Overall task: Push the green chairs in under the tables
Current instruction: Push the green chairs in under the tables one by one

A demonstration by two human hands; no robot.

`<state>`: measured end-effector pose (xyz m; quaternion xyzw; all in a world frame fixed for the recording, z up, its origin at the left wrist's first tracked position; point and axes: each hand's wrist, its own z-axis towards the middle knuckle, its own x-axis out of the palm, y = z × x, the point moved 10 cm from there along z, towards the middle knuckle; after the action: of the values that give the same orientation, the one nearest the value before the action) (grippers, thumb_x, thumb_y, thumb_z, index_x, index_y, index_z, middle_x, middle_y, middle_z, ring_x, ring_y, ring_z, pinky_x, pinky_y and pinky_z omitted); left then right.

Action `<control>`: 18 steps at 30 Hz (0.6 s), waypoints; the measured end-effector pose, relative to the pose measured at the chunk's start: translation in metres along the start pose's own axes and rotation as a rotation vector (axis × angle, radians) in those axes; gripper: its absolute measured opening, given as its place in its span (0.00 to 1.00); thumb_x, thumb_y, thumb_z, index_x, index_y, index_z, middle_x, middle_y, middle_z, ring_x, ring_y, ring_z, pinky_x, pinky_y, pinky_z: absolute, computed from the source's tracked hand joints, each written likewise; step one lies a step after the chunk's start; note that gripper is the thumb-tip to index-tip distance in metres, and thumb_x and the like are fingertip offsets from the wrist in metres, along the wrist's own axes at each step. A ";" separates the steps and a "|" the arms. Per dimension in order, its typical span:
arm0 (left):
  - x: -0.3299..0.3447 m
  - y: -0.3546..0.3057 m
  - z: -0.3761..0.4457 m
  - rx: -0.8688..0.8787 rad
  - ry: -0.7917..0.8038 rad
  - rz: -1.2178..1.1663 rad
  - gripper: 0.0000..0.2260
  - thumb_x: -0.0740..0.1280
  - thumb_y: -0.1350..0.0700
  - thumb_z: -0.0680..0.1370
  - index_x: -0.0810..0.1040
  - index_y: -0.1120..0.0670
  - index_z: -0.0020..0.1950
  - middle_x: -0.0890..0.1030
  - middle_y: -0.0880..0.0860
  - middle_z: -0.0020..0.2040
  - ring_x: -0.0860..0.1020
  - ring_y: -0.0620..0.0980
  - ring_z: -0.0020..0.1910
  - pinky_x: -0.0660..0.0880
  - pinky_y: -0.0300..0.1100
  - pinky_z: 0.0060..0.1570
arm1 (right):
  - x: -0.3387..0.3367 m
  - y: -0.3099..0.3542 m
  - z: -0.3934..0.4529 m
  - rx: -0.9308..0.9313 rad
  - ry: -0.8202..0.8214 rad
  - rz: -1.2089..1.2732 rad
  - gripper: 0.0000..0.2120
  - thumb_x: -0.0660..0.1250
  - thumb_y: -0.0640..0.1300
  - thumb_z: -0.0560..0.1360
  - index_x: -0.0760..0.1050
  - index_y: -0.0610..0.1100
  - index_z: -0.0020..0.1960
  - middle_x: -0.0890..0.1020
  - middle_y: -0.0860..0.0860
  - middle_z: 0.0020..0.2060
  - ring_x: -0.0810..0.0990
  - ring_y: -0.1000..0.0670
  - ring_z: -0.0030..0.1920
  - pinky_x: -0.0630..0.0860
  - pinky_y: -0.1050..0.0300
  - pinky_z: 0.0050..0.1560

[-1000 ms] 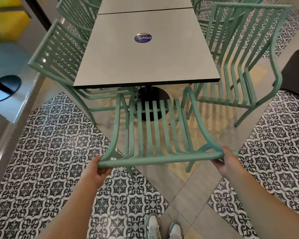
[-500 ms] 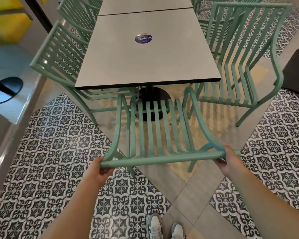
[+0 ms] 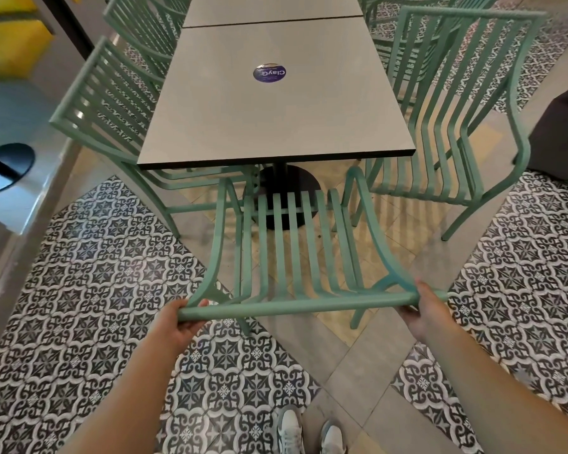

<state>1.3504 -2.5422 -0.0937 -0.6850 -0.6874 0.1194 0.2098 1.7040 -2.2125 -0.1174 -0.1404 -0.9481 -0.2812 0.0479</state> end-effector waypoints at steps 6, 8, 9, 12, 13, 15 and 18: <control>-0.006 -0.001 0.000 -0.003 0.002 0.006 0.13 0.60 0.61 0.81 0.68 0.64 0.64 0.78 0.65 0.53 0.80 0.57 0.49 0.75 0.57 0.53 | 0.004 -0.005 -0.006 -0.004 0.007 -0.012 0.19 0.67 0.46 0.77 0.67 0.40 0.63 0.75 0.40 0.59 0.78 0.43 0.46 0.77 0.48 0.52; -0.009 -0.004 0.001 -0.004 -0.001 -0.003 0.10 0.60 0.61 0.81 0.69 0.64 0.61 0.77 0.65 0.54 0.80 0.57 0.48 0.75 0.57 0.54 | 0.007 -0.007 -0.009 0.002 0.012 -0.009 0.19 0.67 0.46 0.77 0.66 0.40 0.64 0.75 0.40 0.59 0.77 0.43 0.46 0.77 0.47 0.53; -0.010 -0.005 0.002 -0.005 -0.002 -0.009 0.09 0.60 0.61 0.81 0.70 0.63 0.60 0.77 0.65 0.55 0.80 0.57 0.48 0.75 0.57 0.54 | 0.008 -0.009 -0.010 0.006 0.012 -0.009 0.18 0.67 0.46 0.77 0.66 0.40 0.62 0.74 0.40 0.58 0.77 0.43 0.45 0.76 0.47 0.53; -0.012 -0.007 0.004 -0.001 -0.003 0.002 0.12 0.60 0.61 0.81 0.69 0.64 0.63 0.77 0.64 0.53 0.80 0.56 0.49 0.75 0.56 0.55 | 0.010 -0.012 -0.015 0.010 0.011 -0.009 0.16 0.66 0.45 0.78 0.66 0.40 0.61 0.74 0.40 0.57 0.77 0.43 0.44 0.77 0.46 0.52; -0.012 -0.008 0.004 0.004 -0.003 0.009 0.13 0.60 0.61 0.81 0.68 0.64 0.64 0.77 0.64 0.52 0.80 0.56 0.49 0.75 0.56 0.55 | 0.011 -0.012 -0.016 0.011 0.016 -0.011 0.17 0.66 0.45 0.78 0.66 0.40 0.62 0.74 0.40 0.57 0.77 0.43 0.44 0.78 0.45 0.51; -0.009 -0.008 0.002 0.004 0.003 0.012 0.14 0.60 0.61 0.81 0.68 0.65 0.65 0.77 0.64 0.53 0.80 0.56 0.49 0.75 0.55 0.54 | 0.012 -0.010 -0.017 0.009 0.021 -0.016 0.19 0.66 0.45 0.78 0.66 0.40 0.64 0.74 0.40 0.57 0.77 0.43 0.45 0.80 0.45 0.47; -0.004 -0.011 0.002 0.003 0.000 0.011 0.15 0.60 0.61 0.81 0.68 0.65 0.66 0.76 0.65 0.58 0.80 0.56 0.49 0.76 0.55 0.50 | 0.015 -0.005 -0.019 -0.010 0.032 -0.026 0.18 0.67 0.45 0.77 0.66 0.40 0.62 0.75 0.40 0.55 0.77 0.44 0.45 0.81 0.46 0.36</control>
<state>1.3399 -2.5465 -0.0908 -0.6884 -0.6836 0.1215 0.2099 1.6886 -2.2233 -0.1015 -0.1240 -0.9475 -0.2887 0.0588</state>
